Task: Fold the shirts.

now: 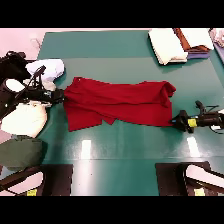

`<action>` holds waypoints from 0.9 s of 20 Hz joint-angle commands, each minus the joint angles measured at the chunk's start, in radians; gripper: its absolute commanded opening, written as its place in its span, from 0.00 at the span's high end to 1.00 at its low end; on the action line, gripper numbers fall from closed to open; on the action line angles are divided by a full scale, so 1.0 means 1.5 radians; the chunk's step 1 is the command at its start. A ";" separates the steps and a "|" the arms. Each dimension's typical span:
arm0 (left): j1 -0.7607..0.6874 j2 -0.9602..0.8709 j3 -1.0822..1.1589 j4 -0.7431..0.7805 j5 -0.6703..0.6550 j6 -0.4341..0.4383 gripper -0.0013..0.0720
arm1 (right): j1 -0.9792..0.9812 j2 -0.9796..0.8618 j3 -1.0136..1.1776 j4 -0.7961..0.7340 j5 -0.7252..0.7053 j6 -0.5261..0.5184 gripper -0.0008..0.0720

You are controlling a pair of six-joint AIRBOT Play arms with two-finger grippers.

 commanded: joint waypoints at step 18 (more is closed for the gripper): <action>0.000 0.277 0.814 0.090 -0.031 -0.077 0.95 | -0.024 0.345 0.873 -0.032 0.045 0.013 0.97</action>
